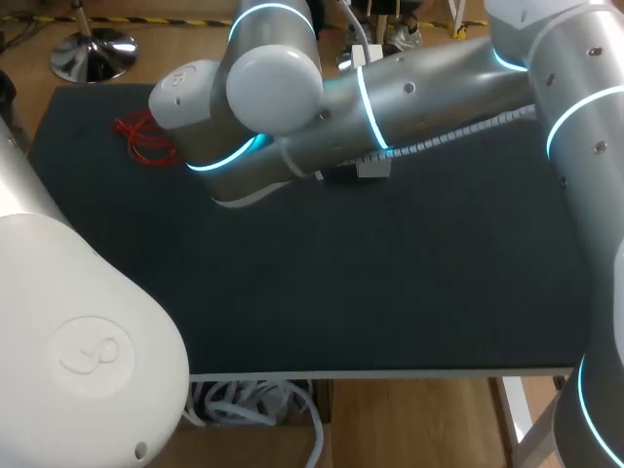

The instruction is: Grab the tape and strap the tape.

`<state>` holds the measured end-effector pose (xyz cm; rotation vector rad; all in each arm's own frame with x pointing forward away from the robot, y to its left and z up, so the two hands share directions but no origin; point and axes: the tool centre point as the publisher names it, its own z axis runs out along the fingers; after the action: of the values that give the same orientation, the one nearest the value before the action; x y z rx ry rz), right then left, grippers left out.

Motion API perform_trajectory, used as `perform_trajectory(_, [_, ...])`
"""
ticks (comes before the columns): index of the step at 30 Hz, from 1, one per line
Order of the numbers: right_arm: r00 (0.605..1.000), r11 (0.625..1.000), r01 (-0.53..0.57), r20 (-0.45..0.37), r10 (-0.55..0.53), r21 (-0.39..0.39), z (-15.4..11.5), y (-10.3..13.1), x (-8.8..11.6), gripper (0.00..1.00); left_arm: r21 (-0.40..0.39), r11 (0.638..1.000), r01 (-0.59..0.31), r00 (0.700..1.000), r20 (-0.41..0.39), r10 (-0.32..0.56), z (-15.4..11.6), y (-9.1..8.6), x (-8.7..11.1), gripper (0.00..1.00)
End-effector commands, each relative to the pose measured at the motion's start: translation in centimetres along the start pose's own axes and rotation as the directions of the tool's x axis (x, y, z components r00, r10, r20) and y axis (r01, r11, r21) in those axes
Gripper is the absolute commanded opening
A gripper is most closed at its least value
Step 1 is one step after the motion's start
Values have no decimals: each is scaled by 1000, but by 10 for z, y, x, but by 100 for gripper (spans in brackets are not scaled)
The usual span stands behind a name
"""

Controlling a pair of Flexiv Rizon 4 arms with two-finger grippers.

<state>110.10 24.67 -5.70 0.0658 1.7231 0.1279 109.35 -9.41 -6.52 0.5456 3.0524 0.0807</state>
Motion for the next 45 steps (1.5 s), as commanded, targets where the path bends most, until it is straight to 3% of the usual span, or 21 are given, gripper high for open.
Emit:
perform_trajectory(1, [1000, 1000, 1, -11, -1, 1, 2, 3, -2, 0, -3, 1000, 1, 1000, -3, -1, -1, -1, 0, 0])
perform_trajectory(45, [1000, 998, -22, -23, 20, -61, 0, 29, 2, 0, -3, 1000, 1, 1000, -3, -1, -1, -1, 0, 0])
